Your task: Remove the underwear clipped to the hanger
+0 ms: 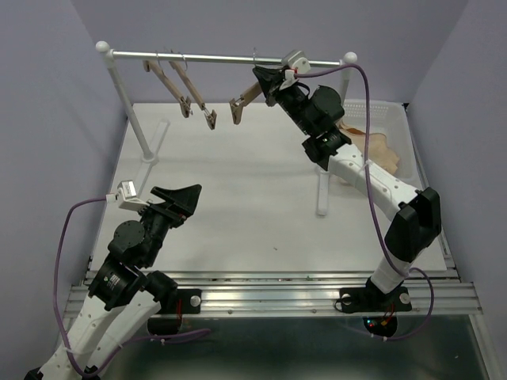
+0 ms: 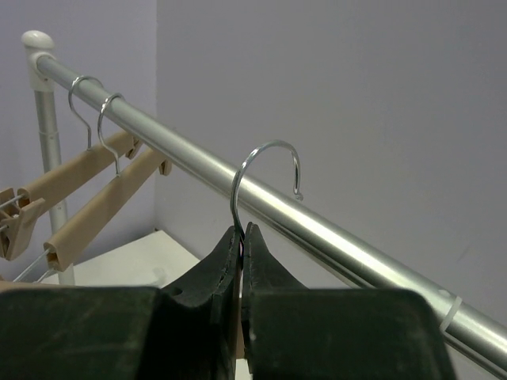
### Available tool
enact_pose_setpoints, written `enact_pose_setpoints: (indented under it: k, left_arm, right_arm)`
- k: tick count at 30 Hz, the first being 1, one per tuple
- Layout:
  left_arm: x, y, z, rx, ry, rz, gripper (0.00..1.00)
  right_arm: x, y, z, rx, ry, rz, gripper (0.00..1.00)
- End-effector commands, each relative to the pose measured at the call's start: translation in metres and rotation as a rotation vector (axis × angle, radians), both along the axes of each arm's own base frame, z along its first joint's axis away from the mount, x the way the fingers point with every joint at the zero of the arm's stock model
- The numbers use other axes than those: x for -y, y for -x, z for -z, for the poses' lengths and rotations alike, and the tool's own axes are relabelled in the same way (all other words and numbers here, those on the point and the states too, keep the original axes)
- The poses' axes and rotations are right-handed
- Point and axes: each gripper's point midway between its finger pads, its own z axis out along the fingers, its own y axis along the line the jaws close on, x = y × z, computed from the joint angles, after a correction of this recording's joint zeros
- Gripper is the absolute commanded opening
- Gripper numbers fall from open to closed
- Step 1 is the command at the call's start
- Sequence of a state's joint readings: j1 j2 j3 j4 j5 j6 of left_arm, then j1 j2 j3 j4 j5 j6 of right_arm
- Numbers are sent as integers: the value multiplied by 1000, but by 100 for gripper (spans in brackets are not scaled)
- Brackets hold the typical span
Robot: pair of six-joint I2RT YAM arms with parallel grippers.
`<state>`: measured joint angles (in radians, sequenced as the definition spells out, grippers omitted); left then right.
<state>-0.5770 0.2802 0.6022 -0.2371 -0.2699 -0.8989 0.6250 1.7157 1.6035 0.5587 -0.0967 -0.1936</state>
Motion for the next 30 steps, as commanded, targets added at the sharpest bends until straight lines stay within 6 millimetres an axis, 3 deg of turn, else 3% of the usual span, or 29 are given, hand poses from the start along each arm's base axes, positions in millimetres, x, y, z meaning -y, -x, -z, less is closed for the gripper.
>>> enact_pose_setpoints:
  k: [1, 13, 30]
  left_arm:
    - [-3, -2, -3, 20, -9, -18, 99]
    - [-8, 2, -2, 19, -1, -29, 99]
    - [-14, 6, -5, 20, 15, -48, 99]
  right_arm:
    - [20, 4, -42, 78, -111, 17, 1]
    - [23, -7, -26, 43, -124, 0, 1]
    - [-11, -15, 7, -23, -79, -136, 2]
